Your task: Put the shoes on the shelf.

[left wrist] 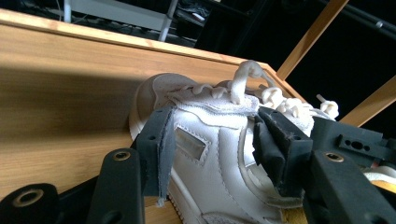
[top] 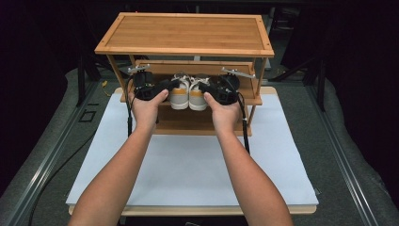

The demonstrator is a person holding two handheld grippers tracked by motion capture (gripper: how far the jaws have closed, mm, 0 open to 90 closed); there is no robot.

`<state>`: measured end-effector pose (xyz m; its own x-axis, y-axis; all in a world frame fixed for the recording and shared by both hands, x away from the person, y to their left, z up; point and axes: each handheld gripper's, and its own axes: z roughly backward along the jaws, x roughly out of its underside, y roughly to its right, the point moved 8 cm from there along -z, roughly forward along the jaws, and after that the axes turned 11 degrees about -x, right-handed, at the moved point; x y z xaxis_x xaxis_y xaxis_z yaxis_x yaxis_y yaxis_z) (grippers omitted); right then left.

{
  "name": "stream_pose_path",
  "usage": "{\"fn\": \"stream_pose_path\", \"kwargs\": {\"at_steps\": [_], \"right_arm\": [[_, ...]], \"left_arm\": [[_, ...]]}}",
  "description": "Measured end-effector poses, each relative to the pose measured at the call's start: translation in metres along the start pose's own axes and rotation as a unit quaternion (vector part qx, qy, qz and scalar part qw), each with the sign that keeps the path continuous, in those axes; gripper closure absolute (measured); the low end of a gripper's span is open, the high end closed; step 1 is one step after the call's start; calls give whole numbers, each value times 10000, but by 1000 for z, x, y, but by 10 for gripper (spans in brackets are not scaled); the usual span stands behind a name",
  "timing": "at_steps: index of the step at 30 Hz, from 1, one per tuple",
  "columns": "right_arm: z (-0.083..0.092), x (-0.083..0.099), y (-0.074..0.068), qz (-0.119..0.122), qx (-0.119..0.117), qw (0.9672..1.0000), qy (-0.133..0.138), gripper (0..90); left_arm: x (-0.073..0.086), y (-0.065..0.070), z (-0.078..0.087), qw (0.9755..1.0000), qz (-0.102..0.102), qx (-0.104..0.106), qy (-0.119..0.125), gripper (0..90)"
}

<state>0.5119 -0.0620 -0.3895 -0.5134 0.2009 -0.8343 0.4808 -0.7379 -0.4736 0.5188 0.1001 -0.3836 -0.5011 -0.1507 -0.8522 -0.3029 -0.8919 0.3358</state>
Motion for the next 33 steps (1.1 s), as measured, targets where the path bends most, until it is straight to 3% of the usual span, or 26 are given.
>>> {"fn": "stream_pose_path", "kwargs": {"at_steps": [2,4,7,8,9,10,13,15,16,21,33], "right_arm": [[-1,-2,0,57,54,10000,60,506],[0,-1,0,108,138,9998,-43,505],[-2,-3,-1,106,49,9999,45,493],[-1,-2,-1,117,120,9998,-53,492],[-2,-4,-2,151,16,9999,53,488],[0,-3,-1,175,141,9997,-27,486],[1,-5,-3,187,165,9997,24,487],[0,-6,-5,226,94,9997,63,487],[2,-6,-4,248,199,9995,4,487],[5,-10,-12,310,108,9994,56,488],[22,-16,-32,615,101,9980,145,482]], "left_arm": [[0,-1,0,10000,-20,32,-5,488],[0,-1,0,10000,-24,40,-15,488],[0,-1,0,10000,-49,24,-29,488],[0,-1,0,10000,-52,39,-31,488],[0,-1,1,10000,-44,41,-34,487],[-1,-1,1,10000,-31,60,-2,488],[-7,1,7,9997,34,169,183,484],[-9,4,9,9997,14,207,161,484],[-9,6,9,9996,-3,240,156,484],[-7,9,12,9996,-171,210,113,487],[-12,15,35,9990,-231,302,217,509]]}}
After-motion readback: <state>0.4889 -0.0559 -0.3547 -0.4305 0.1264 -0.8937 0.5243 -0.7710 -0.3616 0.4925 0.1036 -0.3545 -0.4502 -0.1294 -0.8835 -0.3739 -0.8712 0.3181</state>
